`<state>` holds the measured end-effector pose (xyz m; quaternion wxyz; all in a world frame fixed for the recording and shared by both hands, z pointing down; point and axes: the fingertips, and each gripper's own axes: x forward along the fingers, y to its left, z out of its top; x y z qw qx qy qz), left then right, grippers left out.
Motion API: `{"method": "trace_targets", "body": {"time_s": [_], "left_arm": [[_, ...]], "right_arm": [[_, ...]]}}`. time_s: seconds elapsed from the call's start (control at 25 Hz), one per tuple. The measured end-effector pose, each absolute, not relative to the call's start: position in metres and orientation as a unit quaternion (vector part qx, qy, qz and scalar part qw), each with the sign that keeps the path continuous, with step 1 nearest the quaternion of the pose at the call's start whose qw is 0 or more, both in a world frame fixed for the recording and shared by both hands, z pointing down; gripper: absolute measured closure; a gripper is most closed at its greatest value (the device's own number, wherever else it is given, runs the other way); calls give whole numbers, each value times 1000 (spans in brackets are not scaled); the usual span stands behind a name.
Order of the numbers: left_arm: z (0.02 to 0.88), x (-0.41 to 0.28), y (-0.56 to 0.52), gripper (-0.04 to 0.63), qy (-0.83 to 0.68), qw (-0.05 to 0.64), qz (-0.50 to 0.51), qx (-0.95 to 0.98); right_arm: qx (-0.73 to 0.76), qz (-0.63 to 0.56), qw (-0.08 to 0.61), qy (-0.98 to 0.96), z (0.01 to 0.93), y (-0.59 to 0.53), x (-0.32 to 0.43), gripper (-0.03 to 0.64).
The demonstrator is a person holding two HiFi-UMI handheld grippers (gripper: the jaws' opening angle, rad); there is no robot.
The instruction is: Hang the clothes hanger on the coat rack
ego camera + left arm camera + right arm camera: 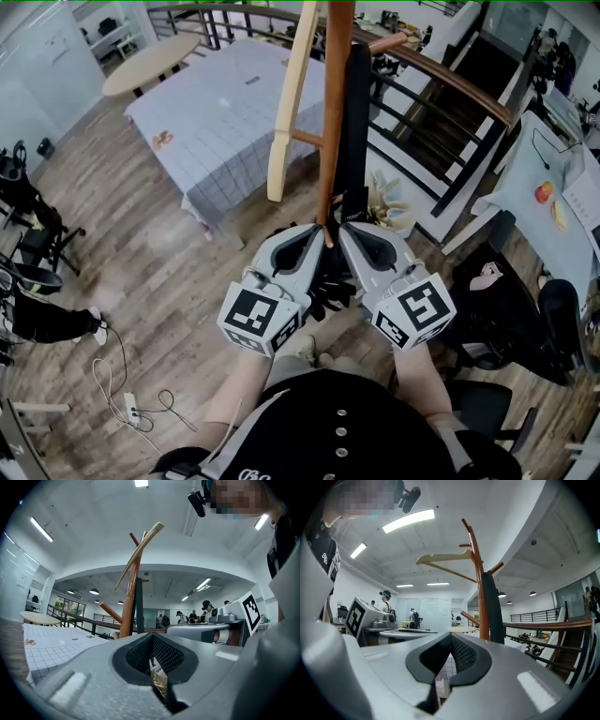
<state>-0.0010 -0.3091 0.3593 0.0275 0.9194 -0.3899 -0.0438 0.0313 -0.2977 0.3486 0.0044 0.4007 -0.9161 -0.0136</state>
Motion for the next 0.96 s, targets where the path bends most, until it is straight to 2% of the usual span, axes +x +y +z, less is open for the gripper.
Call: {"method": "trace_targets", "body": {"time_s": [0.96], "left_arm": [[372, 0, -316, 594, -379, 58, -40, 923]], "right_arm": [[410, 10, 14, -912, 366, -311, 32, 617]]}}
